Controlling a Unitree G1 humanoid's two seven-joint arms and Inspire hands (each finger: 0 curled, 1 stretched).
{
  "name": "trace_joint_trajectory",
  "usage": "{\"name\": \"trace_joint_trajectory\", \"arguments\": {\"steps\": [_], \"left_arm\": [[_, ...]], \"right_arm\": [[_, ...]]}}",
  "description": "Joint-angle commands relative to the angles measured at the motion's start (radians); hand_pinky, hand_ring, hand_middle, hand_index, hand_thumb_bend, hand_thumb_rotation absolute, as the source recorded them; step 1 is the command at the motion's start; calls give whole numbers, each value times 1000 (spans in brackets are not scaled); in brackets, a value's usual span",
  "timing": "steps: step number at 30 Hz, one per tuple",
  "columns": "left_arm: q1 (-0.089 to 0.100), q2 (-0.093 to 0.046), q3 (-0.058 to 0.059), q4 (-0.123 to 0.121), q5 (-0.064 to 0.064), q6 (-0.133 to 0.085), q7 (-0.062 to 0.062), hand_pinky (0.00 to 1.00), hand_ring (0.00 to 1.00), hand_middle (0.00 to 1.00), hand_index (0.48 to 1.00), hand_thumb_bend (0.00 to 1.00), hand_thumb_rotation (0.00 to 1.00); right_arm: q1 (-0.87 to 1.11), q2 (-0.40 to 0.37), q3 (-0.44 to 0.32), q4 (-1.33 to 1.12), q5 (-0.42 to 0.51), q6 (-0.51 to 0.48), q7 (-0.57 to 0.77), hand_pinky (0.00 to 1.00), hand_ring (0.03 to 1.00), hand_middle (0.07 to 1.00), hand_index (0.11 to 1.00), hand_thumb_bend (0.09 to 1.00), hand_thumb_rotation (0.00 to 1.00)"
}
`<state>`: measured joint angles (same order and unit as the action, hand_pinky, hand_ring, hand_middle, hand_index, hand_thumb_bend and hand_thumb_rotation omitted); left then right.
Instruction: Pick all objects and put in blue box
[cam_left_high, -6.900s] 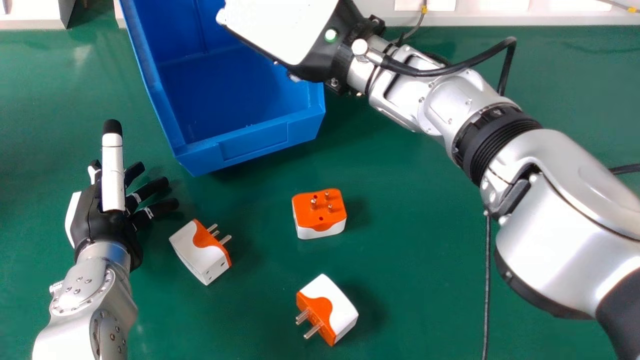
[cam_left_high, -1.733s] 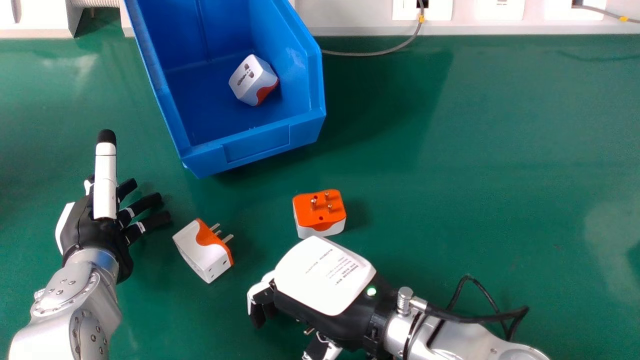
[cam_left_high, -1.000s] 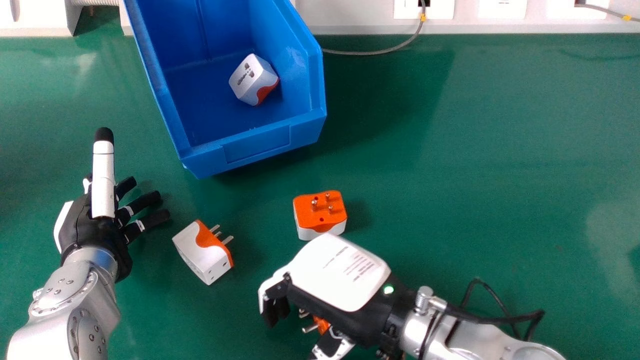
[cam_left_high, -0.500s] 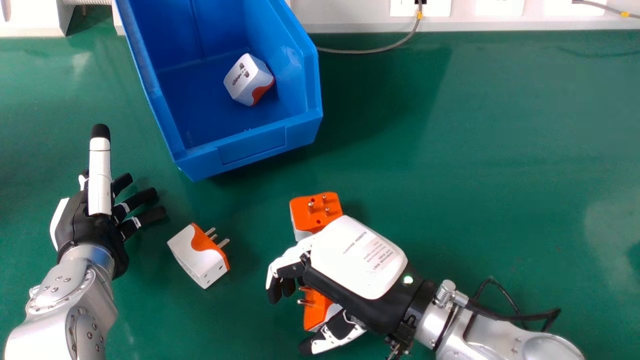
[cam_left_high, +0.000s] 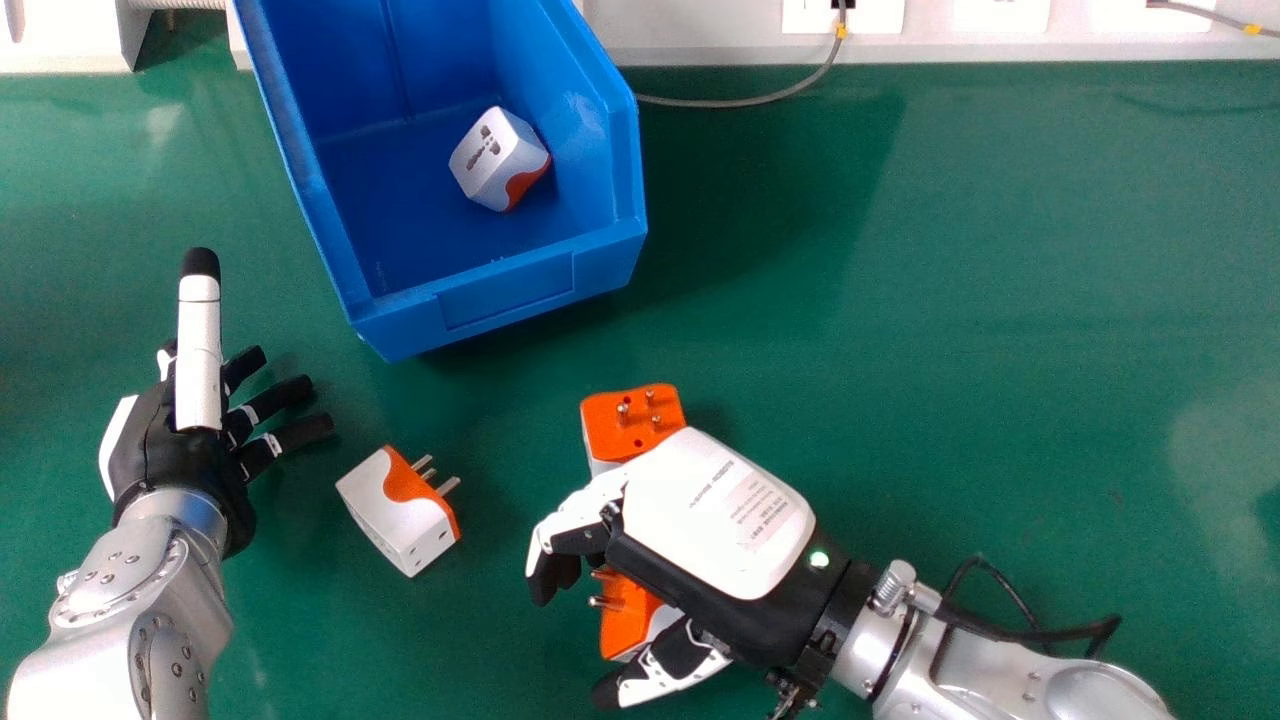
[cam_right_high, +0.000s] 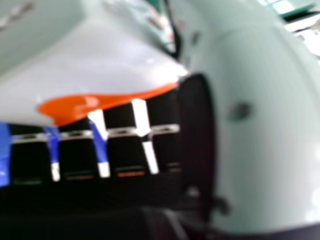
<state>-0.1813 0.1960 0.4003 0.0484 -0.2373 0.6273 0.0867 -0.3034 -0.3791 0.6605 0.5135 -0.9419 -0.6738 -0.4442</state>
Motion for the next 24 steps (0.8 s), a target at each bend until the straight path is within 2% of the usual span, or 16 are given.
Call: {"name": "trace_joint_trajectory", "arguments": {"steps": [1, 6, 10, 12, 18, 21, 24], "left_arm": [[0, 4, 1, 0, -2, 5, -1, 687, 781, 913, 999, 849, 925], [-1, 6, 2, 12, -1, -4, -4, 693, 782, 915, 999, 849, 925], [0, 4, 2, 1, -2, 3, 0, 695, 785, 916, 999, 849, 924], [1, 3, 1, -5, -3, 8, 1, 694, 784, 915, 999, 849, 925], [-1, 5, 4, 1, -5, 6, -1, 692, 783, 914, 1000, 848, 925], [2, 4, 5, -6, -8, 9, -1, 692, 786, 915, 1000, 848, 924], [4, 2, 4, -13, -8, 12, -1, 692, 786, 915, 1000, 848, 924]], "right_arm": [[-23, 4, -19, -3, 12, -27, -39, 363, 491, 526, 515, 495, 0], [-33, 6, -24, 16, 4, -59, -95, 365, 493, 529, 511, 495, 0], [-41, 6, -30, 27, -4, -91, -162, 369, 497, 536, 506, 494, 0], [-50, 9, -32, 42, -18, -113, -229, 371, 497, 540, 505, 494, 0], [-104, 40, -8, 143, -100, -162, -501, 373, 494, 543, 502, 494, 0], [-139, 63, 12, 208, -148, -170, -662, 375, 494, 548, 499, 494, 0], [-167, 79, 32, 256, -180, -170, -759, 375, 494, 548, 499, 494, 0]]}}
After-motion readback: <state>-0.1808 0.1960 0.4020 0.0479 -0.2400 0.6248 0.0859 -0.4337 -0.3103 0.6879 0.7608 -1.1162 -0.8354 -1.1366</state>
